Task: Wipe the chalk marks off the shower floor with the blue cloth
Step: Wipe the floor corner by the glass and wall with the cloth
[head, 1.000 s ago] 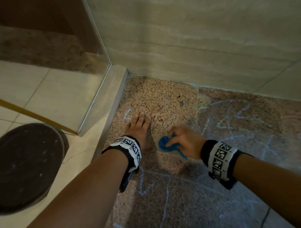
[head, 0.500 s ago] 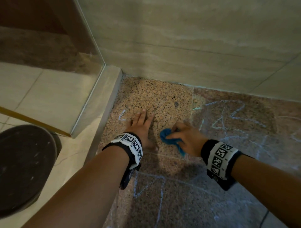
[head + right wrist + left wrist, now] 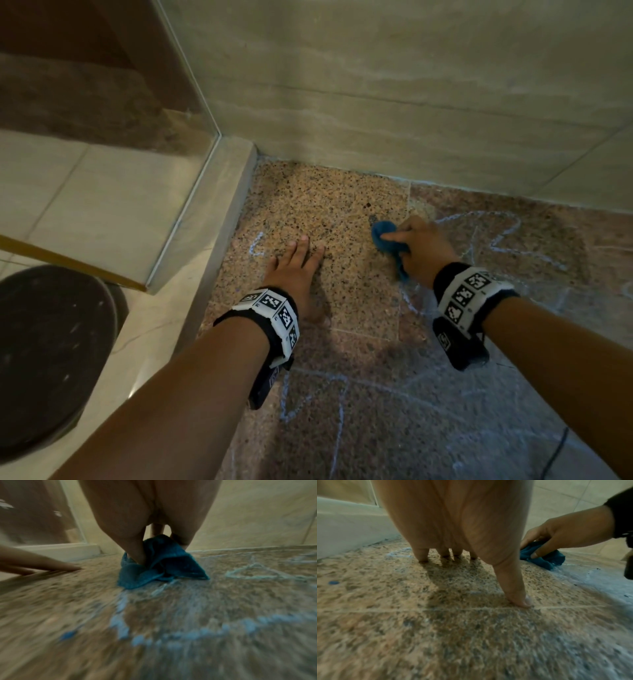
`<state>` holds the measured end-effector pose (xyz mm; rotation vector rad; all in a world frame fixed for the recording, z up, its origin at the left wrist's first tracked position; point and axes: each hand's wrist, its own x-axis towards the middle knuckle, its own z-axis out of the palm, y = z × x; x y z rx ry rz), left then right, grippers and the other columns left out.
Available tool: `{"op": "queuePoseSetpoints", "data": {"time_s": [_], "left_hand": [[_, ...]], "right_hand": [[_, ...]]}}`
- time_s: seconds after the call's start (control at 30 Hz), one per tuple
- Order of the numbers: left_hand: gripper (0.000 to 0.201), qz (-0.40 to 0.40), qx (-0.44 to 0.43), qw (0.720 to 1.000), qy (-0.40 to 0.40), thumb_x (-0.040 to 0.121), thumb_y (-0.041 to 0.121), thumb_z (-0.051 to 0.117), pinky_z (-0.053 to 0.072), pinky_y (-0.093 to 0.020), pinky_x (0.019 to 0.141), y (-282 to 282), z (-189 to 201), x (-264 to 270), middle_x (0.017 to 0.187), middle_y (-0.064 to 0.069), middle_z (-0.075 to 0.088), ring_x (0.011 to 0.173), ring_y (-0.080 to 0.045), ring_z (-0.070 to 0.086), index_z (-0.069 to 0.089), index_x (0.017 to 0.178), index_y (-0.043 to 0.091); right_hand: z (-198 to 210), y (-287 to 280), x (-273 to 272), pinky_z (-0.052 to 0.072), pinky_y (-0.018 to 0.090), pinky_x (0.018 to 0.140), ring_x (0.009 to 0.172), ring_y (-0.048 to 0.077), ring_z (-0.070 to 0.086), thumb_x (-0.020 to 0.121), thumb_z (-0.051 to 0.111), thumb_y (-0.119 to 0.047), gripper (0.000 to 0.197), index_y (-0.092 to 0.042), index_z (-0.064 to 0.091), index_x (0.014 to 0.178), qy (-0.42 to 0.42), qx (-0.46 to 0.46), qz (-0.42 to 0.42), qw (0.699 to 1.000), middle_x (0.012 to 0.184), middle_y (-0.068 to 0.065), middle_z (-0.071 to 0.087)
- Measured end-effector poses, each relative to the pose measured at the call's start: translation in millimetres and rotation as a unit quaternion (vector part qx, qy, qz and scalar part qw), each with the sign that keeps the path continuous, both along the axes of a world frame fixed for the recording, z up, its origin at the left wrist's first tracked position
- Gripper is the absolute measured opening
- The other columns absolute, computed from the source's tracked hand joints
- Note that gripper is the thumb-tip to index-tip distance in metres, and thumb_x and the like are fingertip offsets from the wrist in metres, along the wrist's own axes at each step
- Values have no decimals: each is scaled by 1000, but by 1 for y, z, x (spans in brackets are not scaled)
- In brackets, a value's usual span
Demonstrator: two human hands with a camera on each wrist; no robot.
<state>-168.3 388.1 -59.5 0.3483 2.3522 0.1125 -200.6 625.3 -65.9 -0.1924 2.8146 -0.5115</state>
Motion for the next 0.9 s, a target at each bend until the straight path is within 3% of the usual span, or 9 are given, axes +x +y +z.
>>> {"op": "queuePoseSetpoints", "data": {"time_s": [0.1,0.2,0.33,0.43,0.5,0.63,0.73,0.83,0.9], "left_hand": [[128,4,3,1000,8,71,55,78,-3,-46,118,0,-1,1,156,-2,-31,146,-24,-21,-19,151,29],[122,5,3,1000,13,77,48,77,-3,-46,118,0,-2,1,156,-3,-30,146,-24,-20,-18,151,29],[125,5,6,1000,8,73,53,77,-2,-47,118,0,1,2,156,-3,-31,146,-25,-20,-17,152,27],[121,5,3,1000,18,77,49,76,-1,-46,118,0,-1,2,156,-3,-31,146,-25,-20,-17,151,29],[123,1,-1,1000,21,77,47,77,-1,-46,119,0,-2,2,156,-3,-32,146,-25,-20,-19,150,30],[138,-19,-6,1000,0,62,65,78,-4,-46,120,-3,1,5,154,-1,-35,145,-24,-25,-24,149,29],[126,-9,17,1000,-8,69,72,67,-4,-46,118,-7,2,2,155,0,-33,145,-22,-24,-18,151,30],[107,-3,24,1000,19,82,63,61,-2,-43,118,-9,-2,3,157,0,-29,147,-21,-20,-13,153,31],[106,-11,18,999,35,84,61,61,-1,-42,118,-11,-5,5,157,-1,-29,147,-22,-19,-14,153,30]], "right_hand": [[-6,-7,21,31,34,67,75,17,39,91,55,-7,14,-18,53,83,-8,20,89,996,84,0,40],[-12,-10,32,32,34,76,96,30,42,92,47,-5,40,-26,57,124,-39,18,88,995,108,5,43],[-4,-8,25,42,37,84,99,28,45,92,51,-8,28,-20,60,116,-43,-63,35,997,107,4,45],[-2,-11,30,33,29,72,93,27,39,93,50,-10,25,-17,58,115,-45,-66,17,997,107,5,42],[0,-13,35,30,31,71,88,25,37,93,50,-9,29,-21,57,119,-42,-38,38,998,104,5,40],[17,-14,45,39,35,77,88,25,41,96,43,-15,41,-29,47,134,-92,27,113,989,110,5,36],[20,-19,57,34,31,77,87,21,36,95,45,-17,42,-30,46,135,-102,48,156,981,114,3,35],[16,-21,59,32,30,78,93,21,36,95,46,-16,42,-31,46,134,-97,36,161,982,107,-2,30],[15,-22,55,36,32,83,102,25,40,95,45,-13,43,-30,46,135,-96,16,141,985,113,0,36]]}}
